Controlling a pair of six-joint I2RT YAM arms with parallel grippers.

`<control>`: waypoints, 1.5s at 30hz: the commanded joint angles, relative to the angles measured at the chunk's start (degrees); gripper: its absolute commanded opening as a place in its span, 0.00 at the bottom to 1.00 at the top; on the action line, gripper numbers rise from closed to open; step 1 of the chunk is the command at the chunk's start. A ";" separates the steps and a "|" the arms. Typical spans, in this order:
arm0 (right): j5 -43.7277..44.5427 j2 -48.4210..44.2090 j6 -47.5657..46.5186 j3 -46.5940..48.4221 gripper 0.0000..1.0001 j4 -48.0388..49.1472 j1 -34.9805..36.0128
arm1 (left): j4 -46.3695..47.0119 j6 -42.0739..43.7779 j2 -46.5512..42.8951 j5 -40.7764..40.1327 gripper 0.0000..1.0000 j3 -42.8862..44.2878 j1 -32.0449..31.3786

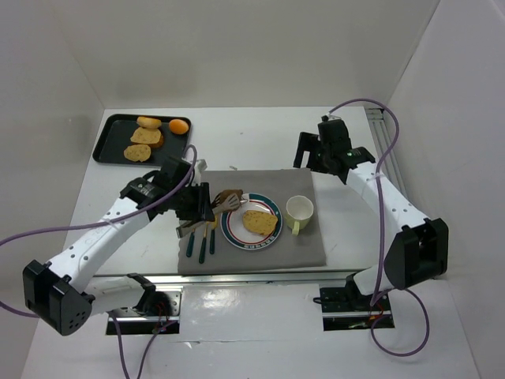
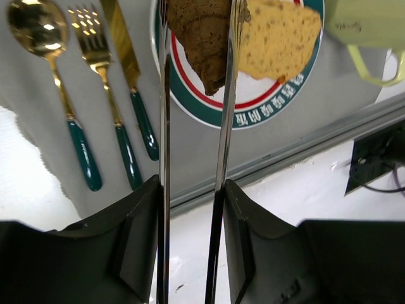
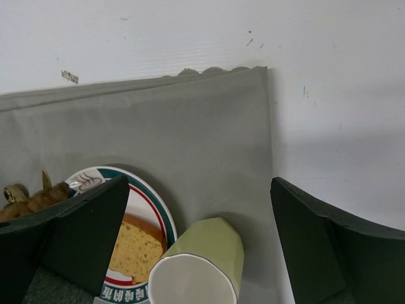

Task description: Place the bread

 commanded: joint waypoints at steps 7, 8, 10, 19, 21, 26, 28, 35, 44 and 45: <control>-0.20 -3.82 0.15 -0.89 1.00 0.28 0.37 | 3.35 -7.43 -2.25 -3.05 0.54 -3.97 -7.58; -0.20 -3.82 0.15 -0.89 1.00 0.28 0.37 | 3.35 -7.43 -2.25 -3.06 0.57 -4.50 -8.11; -0.20 -3.82 -0.37 -0.89 1.00 0.28 0.37 | 3.35 -9.45 -2.78 -4.46 0.66 -4.50 -9.08; -1.52 -3.29 -0.37 -0.81 1.00 0.90 0.37 | -4.73 -10.07 -1.55 -8.59 0.69 4.72 -11.54; -2.14 -3.29 -0.37 -0.81 1.00 0.90 0.37 | -7.10 -9.55 -1.55 -10.43 0.69 8.13 -11.54; -2.14 -2.76 -0.37 -0.81 1.00 1.95 0.37 | -14.05 -6.21 0.39 -20.79 0.70 17.28 -10.41; -2.14 -2.24 0.15 -0.81 1.00 1.95 0.37 | -14.06 -3.66 1.70 -22.13 0.70 20.35 -7.78; -2.14 0.22 0.15 0.95 1.00 2.48 0.37 | -2.82 6.88 16.09 -23.62 0.69 31.87 1.72; -2.66 4.52 0.15 3.76 1.00 2.48 0.37 | 16.18 15.58 40.05 -23.90 0.68 44.58 7.70; -2.14 4.53 0.15 3.77 1.00 1.96 0.37 | 16.18 15.59 42.98 -22.15 0.68 47.33 8.49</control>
